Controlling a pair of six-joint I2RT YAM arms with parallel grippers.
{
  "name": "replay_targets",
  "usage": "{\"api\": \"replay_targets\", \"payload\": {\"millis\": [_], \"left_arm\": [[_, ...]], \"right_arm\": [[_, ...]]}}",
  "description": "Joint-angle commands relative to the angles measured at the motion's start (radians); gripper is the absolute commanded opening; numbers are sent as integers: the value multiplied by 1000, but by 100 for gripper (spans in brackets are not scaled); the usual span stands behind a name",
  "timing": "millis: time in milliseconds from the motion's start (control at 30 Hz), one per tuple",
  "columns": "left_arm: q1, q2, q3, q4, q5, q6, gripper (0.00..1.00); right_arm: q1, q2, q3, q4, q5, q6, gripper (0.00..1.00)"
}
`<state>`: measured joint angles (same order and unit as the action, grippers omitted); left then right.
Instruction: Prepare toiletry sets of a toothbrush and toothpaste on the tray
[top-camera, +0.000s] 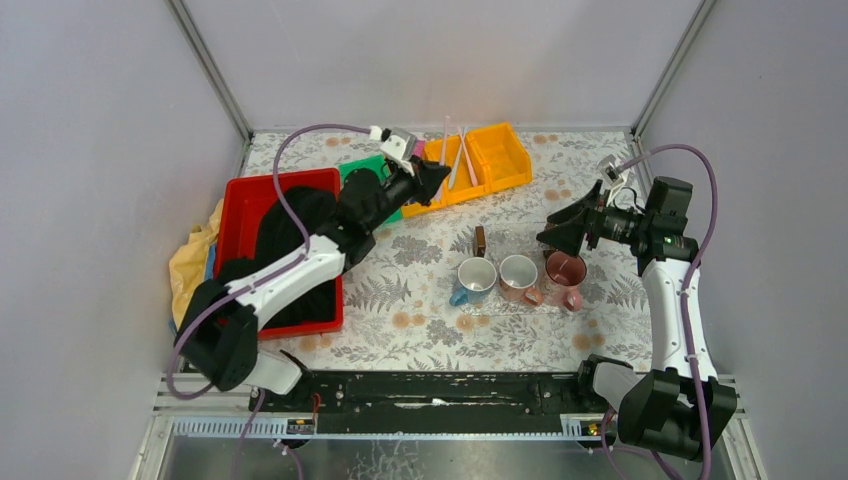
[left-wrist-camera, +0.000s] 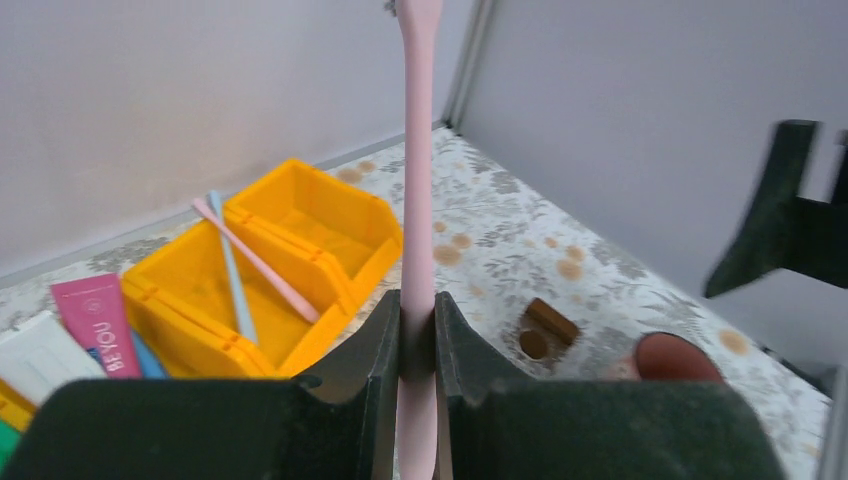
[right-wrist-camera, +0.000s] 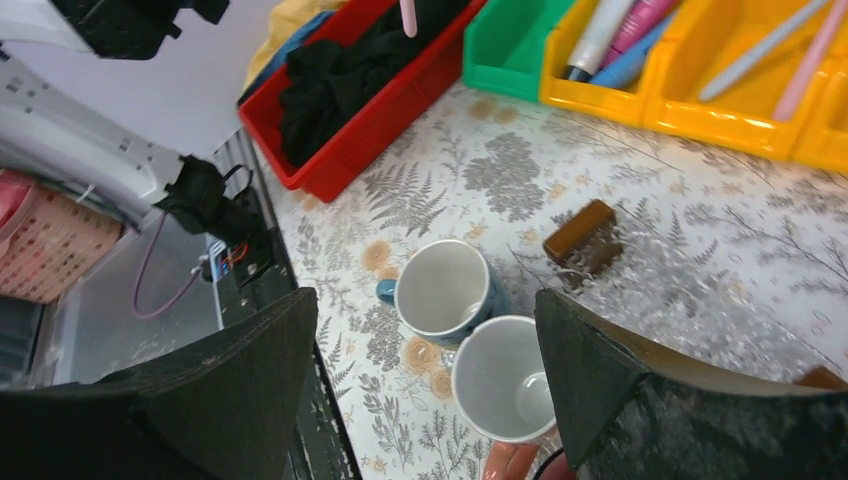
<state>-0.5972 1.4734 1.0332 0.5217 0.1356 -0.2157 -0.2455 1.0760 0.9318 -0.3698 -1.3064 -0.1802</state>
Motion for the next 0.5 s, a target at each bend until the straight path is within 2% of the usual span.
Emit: {"api": "replay_targets", "payload": {"millis": [0,67,100,200,233,267,467], "left_arm": [[-33,-123,-123,179,51,-93,0],[-53,-179,-168,191,54,-108,0],[-64,-202,-188,196,54,-114,0],[-102,-283,-238,200,43,-122,0],[-118,-307,-252,202,34,-121,0],[-134,-327,-269,203,25,-118,0],[-230,-431,-325,184,-33,-95,0]], "right_arm": [[-5,-20,7,-45,-204,-118,87],[-6,-15,22,-148,-257,-248,87],[-5,-13,33,-260,-282,-355,87],[-5,-9,61,-602,-333,-800,96],[-6,-11,65,-690,-335,-924,100],[-5,-13,66,-726,-336,-997,100],[2,1,96,-739,-333,-1002,100]]}}
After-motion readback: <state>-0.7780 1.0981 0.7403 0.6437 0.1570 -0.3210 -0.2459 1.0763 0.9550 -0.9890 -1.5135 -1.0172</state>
